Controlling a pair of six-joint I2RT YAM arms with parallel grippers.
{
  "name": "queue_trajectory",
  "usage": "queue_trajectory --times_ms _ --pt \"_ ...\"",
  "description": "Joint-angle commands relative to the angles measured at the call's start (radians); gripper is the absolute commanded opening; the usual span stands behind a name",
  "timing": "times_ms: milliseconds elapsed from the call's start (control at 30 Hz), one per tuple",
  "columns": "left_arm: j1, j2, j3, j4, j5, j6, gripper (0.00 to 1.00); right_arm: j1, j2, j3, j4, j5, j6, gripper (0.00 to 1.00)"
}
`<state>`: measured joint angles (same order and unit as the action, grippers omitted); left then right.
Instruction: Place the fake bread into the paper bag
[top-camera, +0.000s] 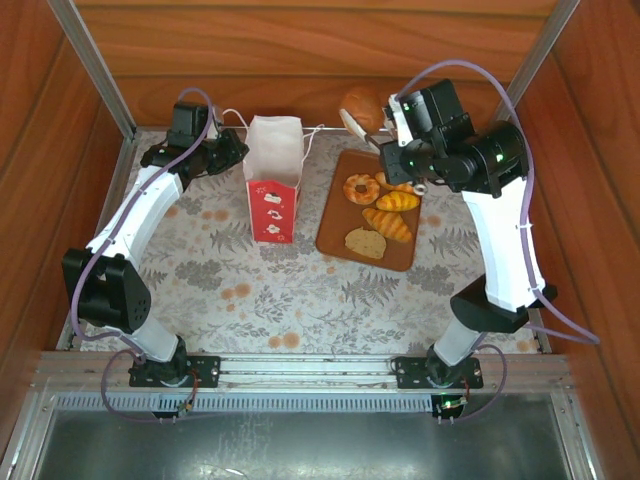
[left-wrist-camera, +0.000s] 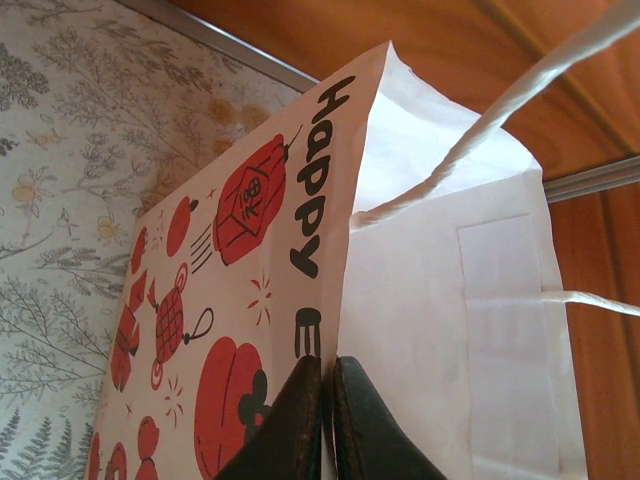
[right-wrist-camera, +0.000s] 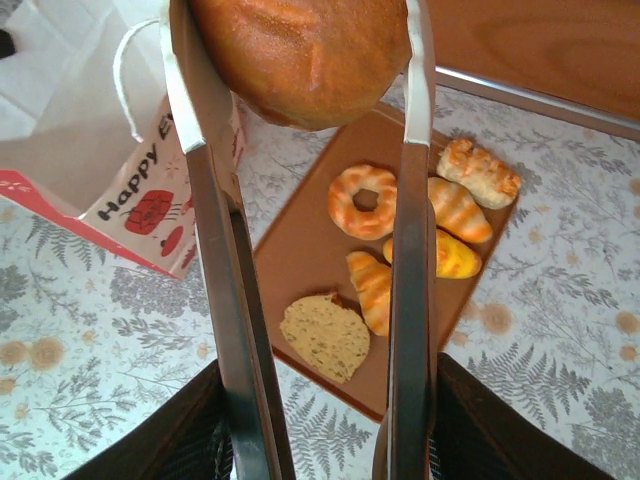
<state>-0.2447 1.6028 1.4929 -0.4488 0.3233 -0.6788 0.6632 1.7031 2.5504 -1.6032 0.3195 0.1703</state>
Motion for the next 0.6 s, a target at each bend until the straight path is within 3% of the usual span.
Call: queue_trajectory --times_ms 0,300,567 --pt "-0.004 -0.004 0.02 -0.006 0.024 -0.005 0.06 0.023 0.01 0.034 -0.022 -0.049 -0.007 0.5" --pt "-0.009 -0.02 0.004 0.004 0.025 -0.024 0.0 0.079 0.023 0.045 0.134 -0.174 -0.041 0.49" --pt "-0.015 -0.031 -0.011 0.021 0.022 -0.041 0.0 0.136 0.085 0.047 0.196 -0.197 -0.048 0.49"
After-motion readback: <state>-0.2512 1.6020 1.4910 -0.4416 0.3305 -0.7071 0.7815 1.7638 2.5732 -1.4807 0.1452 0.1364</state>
